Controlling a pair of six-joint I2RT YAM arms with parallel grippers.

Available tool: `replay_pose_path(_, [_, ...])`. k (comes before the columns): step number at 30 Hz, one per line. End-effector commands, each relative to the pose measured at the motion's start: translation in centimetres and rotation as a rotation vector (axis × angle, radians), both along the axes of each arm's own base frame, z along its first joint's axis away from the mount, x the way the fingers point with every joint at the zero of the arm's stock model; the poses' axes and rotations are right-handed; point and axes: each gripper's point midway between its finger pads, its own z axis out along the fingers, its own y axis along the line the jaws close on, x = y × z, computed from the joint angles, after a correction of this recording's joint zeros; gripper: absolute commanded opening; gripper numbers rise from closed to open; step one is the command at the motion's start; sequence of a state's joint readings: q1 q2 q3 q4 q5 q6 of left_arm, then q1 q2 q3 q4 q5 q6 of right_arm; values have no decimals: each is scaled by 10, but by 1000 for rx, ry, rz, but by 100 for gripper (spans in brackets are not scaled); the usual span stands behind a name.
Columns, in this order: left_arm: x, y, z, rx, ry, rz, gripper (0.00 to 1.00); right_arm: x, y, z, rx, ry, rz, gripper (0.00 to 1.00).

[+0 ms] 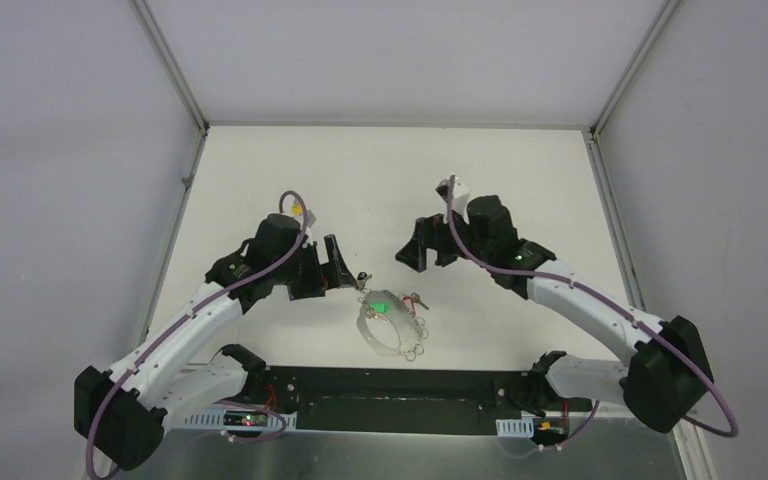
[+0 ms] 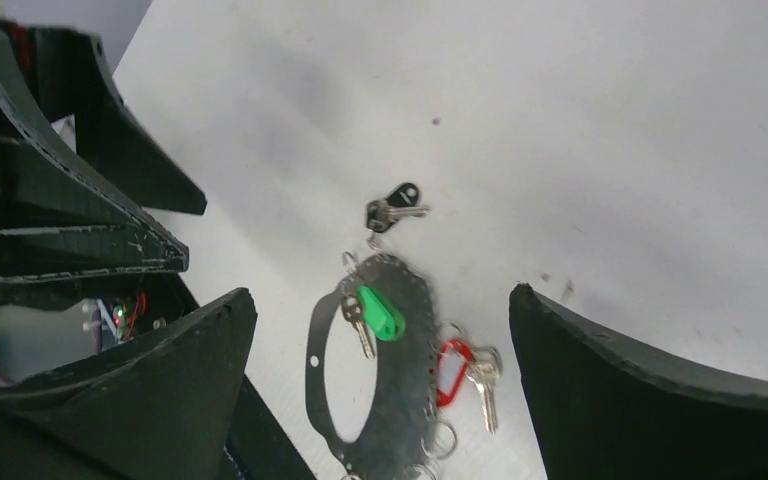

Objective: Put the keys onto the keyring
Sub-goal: Place the keyring at the center of the board, then pick up the keyring from the center of the board.

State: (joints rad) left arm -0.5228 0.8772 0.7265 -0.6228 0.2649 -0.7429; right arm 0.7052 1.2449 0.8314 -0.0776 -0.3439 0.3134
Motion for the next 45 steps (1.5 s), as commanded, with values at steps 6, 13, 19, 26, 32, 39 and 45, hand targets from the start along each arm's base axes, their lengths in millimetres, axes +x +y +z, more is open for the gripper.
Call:
replay_pose_path(6, [-15, -34, -20, -86, 225, -100, 82, -22, -85, -32, -146, 268, -320, 100])
replay_pose_path(13, [-15, -57, -27, -103, 237, -114, 79, -51, -82, -57, -209, 435, -216, 98])
replay_pose_path(19, [-20, -79, -31, -91, 248, -164, 75, -58, -76, -76, -271, 507, -124, 88])
replay_pose_path(26, [-28, -94, -39, -67, 279, -209, 70, -72, -75, -99, -325, 683, -99, 71])
replay_pose_path(32, [-30, -98, -44, -54, 297, -215, 68, -88, -72, -113, -275, 928, -127, 55])
replay_pose_path(39, [-31, -97, -48, -46, 303, -214, 67, -94, -63, -128, -193, 1063, -196, 47])
replay_pose_path(45, [-33, -97, -48, -47, 308, -216, 66, -93, -59, -145, -189, 1133, -239, 35])
